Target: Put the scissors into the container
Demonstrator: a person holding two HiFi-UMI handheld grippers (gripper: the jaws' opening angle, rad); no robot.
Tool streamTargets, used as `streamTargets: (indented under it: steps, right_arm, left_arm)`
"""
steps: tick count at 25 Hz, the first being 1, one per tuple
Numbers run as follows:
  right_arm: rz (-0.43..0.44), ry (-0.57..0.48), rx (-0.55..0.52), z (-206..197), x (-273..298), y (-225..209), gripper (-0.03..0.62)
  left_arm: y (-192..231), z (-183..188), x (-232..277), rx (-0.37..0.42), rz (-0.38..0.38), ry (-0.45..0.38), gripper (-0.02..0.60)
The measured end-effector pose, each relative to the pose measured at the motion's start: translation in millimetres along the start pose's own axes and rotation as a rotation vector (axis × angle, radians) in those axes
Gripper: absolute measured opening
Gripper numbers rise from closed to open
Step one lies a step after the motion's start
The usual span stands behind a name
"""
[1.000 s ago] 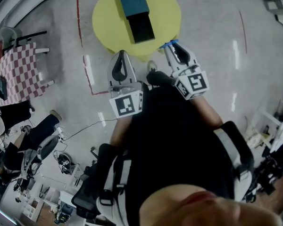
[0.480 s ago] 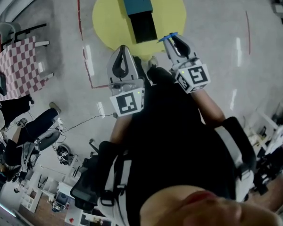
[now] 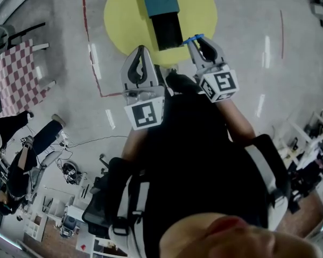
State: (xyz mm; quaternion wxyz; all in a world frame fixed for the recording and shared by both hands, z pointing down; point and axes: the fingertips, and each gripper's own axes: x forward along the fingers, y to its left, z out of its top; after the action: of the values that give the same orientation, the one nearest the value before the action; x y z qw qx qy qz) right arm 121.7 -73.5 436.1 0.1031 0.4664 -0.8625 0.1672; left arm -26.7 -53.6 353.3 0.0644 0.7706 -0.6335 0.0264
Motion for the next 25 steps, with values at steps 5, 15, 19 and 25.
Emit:
streamTargets:
  steps: [5, 15, 19, 25]
  right_arm:
    - [-0.024, 0.053, 0.003, -17, 22, -2, 0.078]
    - [-0.054, 0.143, 0.01, -58, 57, -15, 0.078]
    - [-0.078, 0.204, 0.038, -82, 58, -26, 0.078]
    - [-0.113, 0.271, 0.044, -111, 66, -29, 0.078]
  left_arm:
    - [13, -5, 20, -0.019, -0.024, 0.018, -0.003]
    - [32, -10, 48, -0.015, -0.056, 0.037, -0.005]
    - [30, -14, 55, -0.009, -0.067, 0.054, -0.003]
    - [36, -18, 59, -0.035, -0.063, 0.06, -0.004]
